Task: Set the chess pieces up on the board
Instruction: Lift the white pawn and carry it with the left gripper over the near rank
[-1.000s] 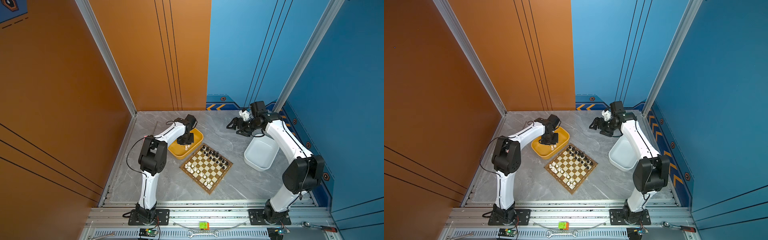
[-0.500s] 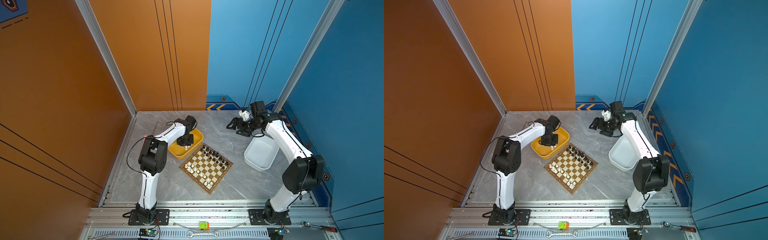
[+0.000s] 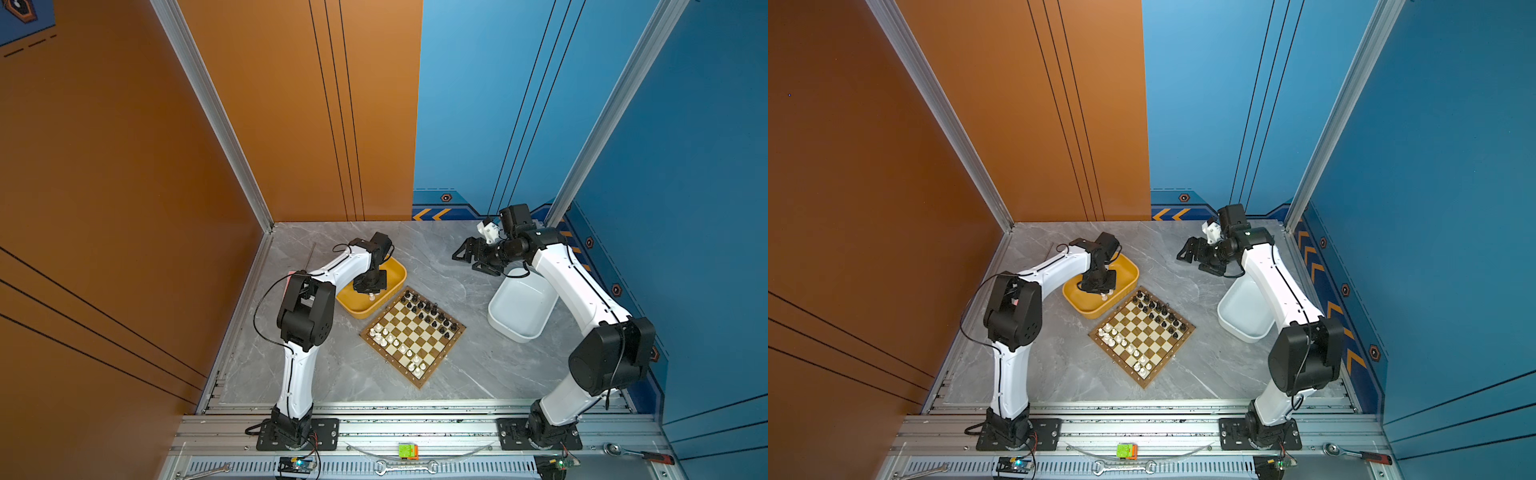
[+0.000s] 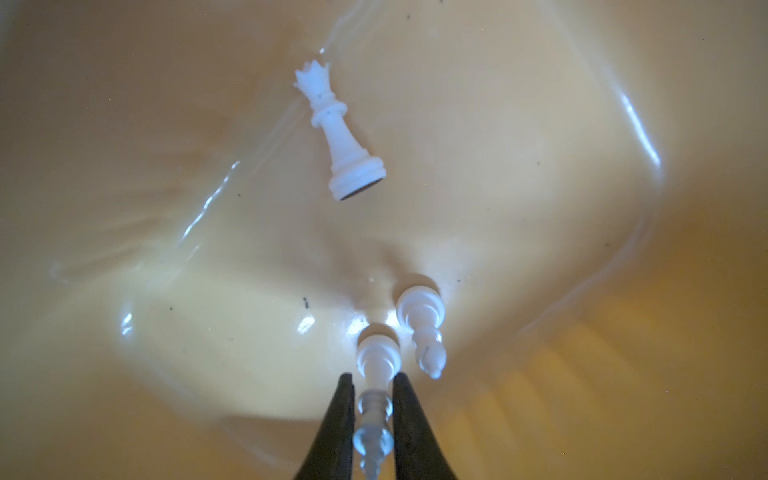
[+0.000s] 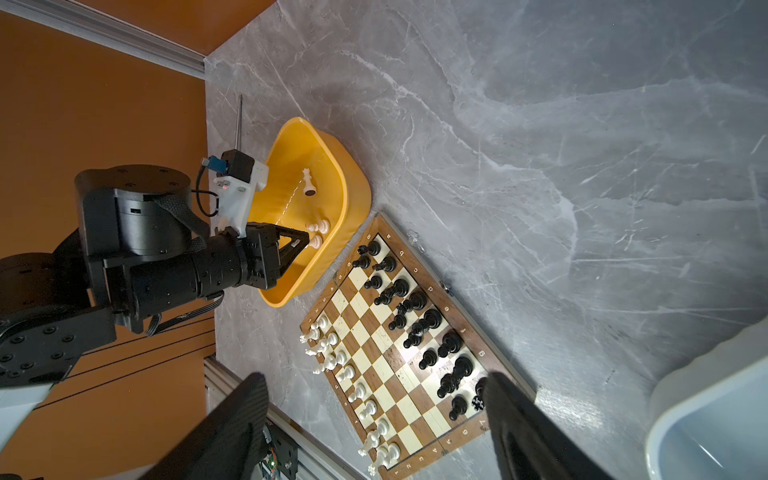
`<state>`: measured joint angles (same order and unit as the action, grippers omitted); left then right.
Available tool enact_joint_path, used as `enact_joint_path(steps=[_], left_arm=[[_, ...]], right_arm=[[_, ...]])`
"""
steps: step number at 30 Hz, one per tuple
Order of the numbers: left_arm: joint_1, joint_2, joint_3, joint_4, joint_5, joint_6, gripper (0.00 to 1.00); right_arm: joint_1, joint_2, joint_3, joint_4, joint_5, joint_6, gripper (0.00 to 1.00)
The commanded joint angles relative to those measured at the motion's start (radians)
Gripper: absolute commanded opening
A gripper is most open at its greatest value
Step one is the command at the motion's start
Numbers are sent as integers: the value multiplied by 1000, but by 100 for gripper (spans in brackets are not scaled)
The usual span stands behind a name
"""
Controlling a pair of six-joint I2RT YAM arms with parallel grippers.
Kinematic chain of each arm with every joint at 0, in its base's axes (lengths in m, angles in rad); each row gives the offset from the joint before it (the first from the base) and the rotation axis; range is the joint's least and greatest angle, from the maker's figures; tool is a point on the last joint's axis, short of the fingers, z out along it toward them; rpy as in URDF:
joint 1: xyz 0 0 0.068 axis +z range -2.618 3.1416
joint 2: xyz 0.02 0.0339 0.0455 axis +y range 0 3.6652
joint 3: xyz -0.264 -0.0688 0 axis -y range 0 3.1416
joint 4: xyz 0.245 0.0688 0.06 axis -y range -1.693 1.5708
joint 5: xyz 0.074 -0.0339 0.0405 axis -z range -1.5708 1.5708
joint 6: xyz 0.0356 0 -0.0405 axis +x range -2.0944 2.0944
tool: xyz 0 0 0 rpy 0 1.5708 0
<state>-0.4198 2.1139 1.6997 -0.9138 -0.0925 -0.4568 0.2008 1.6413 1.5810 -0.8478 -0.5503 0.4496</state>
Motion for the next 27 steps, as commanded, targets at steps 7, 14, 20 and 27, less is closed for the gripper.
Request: enact_joint_path(steps=[7, 14, 20, 27], left_arm=[[-5, -46, -12, -30, 19, 21, 6], [-14, -174, -10, -82, 30, 21, 8], [-51, -315, -66, -118, 23, 20, 9], [-143, -517, -243, -118, 23, -24, 10]], right_arm=[[11, -87, -57, -22, 41, 24, 84], [37, -136, -86, -16, 58, 40, 84], [74, -199, -130, -19, 92, 65, 84], [155, -307, -234, -27, 172, 90, 85]])
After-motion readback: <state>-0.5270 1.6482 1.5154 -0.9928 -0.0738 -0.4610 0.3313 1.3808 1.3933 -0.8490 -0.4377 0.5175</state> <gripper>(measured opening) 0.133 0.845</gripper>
